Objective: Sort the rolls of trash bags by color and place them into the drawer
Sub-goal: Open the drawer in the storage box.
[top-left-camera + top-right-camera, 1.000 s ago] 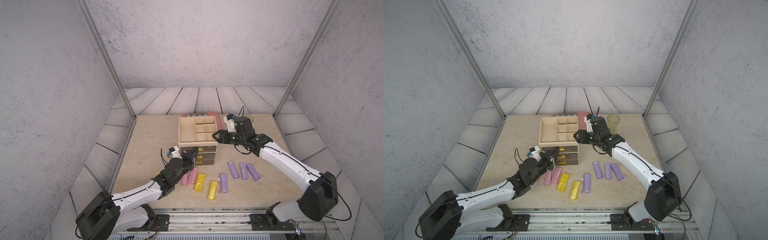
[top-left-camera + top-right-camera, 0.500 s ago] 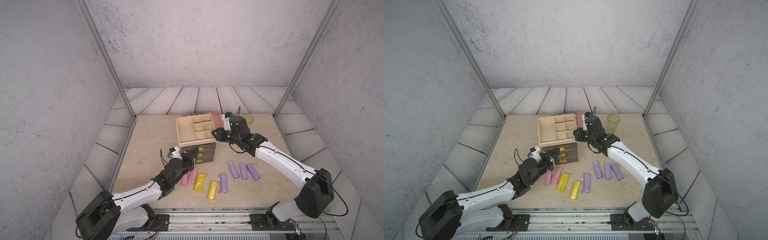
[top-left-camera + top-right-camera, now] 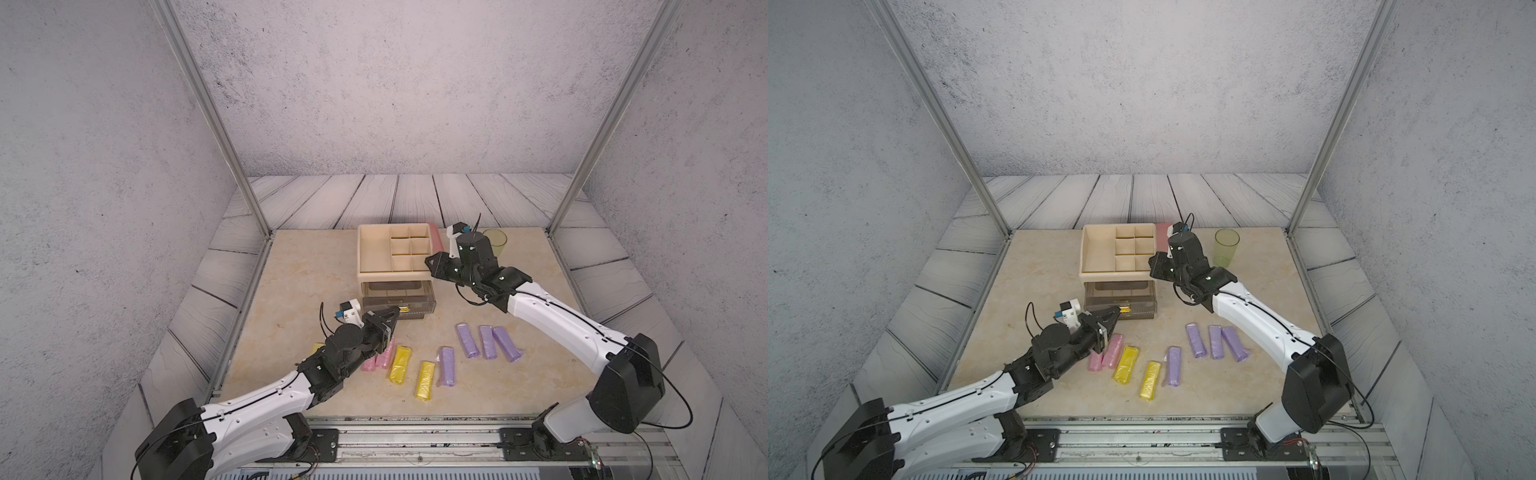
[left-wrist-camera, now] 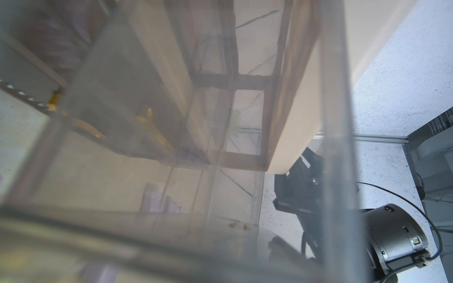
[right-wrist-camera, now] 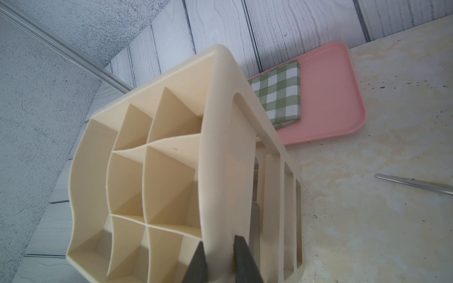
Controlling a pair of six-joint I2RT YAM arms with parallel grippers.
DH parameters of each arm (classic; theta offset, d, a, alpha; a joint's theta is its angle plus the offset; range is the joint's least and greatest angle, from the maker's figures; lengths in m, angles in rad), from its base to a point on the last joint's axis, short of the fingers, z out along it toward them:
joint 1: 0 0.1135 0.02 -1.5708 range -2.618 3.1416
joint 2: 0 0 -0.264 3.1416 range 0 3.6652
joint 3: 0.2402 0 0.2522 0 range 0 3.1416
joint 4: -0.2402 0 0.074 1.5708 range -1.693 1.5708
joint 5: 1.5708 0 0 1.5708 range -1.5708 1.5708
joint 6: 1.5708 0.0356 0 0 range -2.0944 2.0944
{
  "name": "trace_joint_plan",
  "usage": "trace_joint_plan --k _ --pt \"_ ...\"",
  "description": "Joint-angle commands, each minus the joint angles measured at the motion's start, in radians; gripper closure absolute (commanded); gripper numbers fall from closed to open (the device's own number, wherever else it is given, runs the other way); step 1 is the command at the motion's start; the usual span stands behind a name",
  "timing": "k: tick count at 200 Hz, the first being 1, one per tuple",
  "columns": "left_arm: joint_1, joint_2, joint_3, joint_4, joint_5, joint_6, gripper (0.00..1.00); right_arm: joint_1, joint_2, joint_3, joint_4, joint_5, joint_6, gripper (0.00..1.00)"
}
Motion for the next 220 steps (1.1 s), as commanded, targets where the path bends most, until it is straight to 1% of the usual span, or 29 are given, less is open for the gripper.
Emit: trace_joint_plan --k 1,34,79,98,121,167,185,194,205,220 --pt "-0.016 0.002 -0.037 -0.086 0.025 -0.002 0.95 0.0 0.06 -0.011 -0.051 0.067 0.016 0.93" --pt "-0.016 -0.032 -0.057 -0.108 0.026 -0.008 0.95 0.002 0.07 0.015 -0.07 0.095 -0.001 0.94" --pt "-0.018 -0.165 -0.108 -0.209 -0.009 -0.023 0.94 0.003 0.095 0.057 -0.089 0.11 -0.022 0.94" --pt "-0.018 -0.202 -0.122 -0.226 -0.019 -0.03 0.93 0.002 0.112 0.065 -0.087 0.113 -0.021 0.94" --pt "-0.018 -0.211 -0.118 -0.228 -0.014 -0.025 0.92 0.002 0.131 0.076 -0.084 0.106 -0.016 0.94" --pt "-0.017 -0.176 -0.124 -0.182 0.001 -0.03 0.9 0.001 0.143 0.076 -0.074 0.103 -0.008 0.94" --pt "-0.017 -0.161 -0.123 -0.168 0.003 -0.029 0.86 0.002 0.141 0.074 -0.069 0.097 -0.007 0.94" --pt "-0.018 -0.156 -0.124 -0.166 0.002 -0.029 0.83 0.002 0.14 0.073 -0.067 0.092 -0.007 0.92" --pt "-0.018 -0.155 -0.126 -0.165 0.002 -0.033 0.79 0.001 0.138 0.072 -0.062 0.087 -0.007 0.85" --pt "-0.018 -0.164 -0.13 -0.178 -0.001 -0.042 0.69 0.001 0.133 0.069 -0.058 0.088 -0.005 0.77"
